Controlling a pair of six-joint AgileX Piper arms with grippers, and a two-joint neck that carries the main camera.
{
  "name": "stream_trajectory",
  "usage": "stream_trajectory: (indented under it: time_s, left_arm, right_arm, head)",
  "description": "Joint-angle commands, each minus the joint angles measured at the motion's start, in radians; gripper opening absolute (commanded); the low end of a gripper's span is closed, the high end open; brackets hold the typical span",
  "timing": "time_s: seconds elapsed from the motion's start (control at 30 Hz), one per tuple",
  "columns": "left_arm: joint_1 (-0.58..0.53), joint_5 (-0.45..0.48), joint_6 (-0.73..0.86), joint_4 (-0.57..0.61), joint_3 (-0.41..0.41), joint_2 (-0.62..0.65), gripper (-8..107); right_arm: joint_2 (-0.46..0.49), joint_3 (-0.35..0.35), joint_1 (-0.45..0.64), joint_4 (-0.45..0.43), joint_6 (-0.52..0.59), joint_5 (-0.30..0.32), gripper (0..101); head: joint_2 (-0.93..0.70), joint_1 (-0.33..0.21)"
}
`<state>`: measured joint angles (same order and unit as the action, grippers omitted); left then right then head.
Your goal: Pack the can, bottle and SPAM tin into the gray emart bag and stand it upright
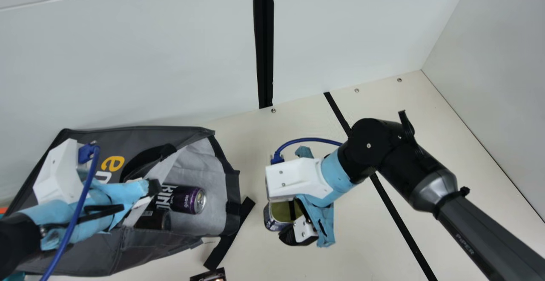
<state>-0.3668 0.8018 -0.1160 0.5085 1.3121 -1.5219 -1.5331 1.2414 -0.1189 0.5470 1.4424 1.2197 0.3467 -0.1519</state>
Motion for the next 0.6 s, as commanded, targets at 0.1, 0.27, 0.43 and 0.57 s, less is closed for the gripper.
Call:
stream_trajectory:
  time_s: [0.1,0.27,0.43,0.57]
  left_arm:
    - [0.0,0.0,0.0,0.0,0.0,0.0,-8]
    - [0.0,0.0,0.0,0.0,0.0,0.0,-8]
    - [0.0,0.0,0.0,0.0,0.0,0.0,-8]
    - [0.0,0.0,0.0,0.0,0.0,0.0,-8]
  right_arm:
    - [-0.005,0.006,-0.001,0.068,0.01,0.0,0]
    - [-0.016,0.019,0.009,0.133,0.021,0.0,0]
    - [-0.029,0.035,0.02,0.208,0.036,-0.001,0]
    - [-0.04,0.037,0.021,0.266,0.047,-0.013,0]
  head:
    - [0.002,-0.023]
    - [0.002,-0.023]
    - [0.002,-0.023]
    - [0.002,-0.023]
